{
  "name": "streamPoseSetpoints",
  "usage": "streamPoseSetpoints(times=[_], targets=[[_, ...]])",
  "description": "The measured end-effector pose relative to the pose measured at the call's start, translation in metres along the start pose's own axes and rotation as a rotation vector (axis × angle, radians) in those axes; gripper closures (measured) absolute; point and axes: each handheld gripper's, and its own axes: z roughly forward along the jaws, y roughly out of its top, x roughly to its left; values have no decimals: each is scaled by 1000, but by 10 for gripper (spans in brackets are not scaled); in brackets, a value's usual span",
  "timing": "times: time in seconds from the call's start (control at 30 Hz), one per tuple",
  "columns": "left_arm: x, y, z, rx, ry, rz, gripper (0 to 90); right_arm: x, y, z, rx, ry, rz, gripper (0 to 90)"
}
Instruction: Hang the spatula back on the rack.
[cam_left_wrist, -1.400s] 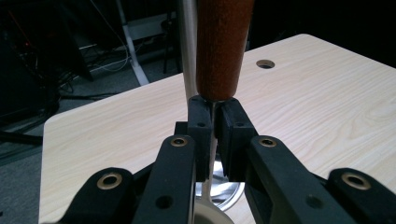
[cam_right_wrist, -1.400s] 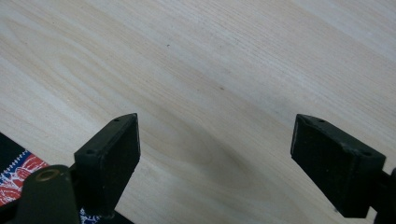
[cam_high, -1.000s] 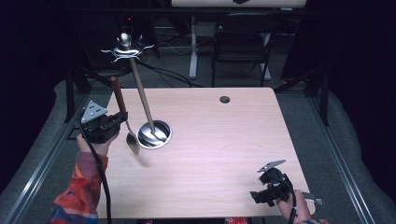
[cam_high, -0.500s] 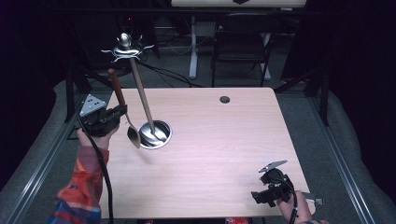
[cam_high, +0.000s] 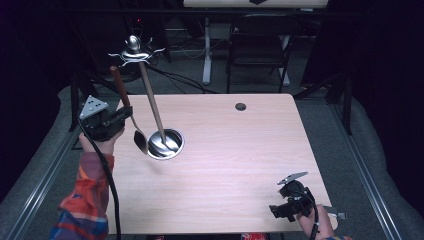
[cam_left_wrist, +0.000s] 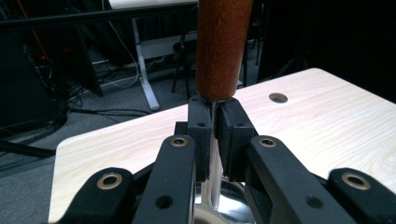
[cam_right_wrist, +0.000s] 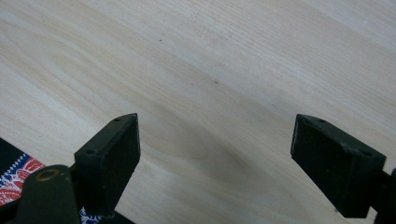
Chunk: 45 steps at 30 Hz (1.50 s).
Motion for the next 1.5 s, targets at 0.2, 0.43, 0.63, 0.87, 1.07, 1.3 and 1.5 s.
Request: streamPoseSetpoints(times=[0.2,0.43,0.63,0.87,1.07,1.3,1.5], targets=[[1,6,-1,-18,-4,-2,842,0,0,0,-7,12,10,154],[0,10,0,-25,-14,4,842,0,-1,0,3,18,4,154],[-3,11,2,-33,-10,9,842,-1,-2,-1,-7,13,10,154],[-5,13,4,-24,-8,20,842,-1,-4,-1,-1,0,8,154],[-6,14,6,-21,3,22,842,-1,-4,0,-11,5,19,154],[-6,14,8,-21,2,23,842,-1,-4,0,-1,-2,13,154],[-8,14,10,-30,32,29,842,-2,-4,0,0,-12,15,154]])
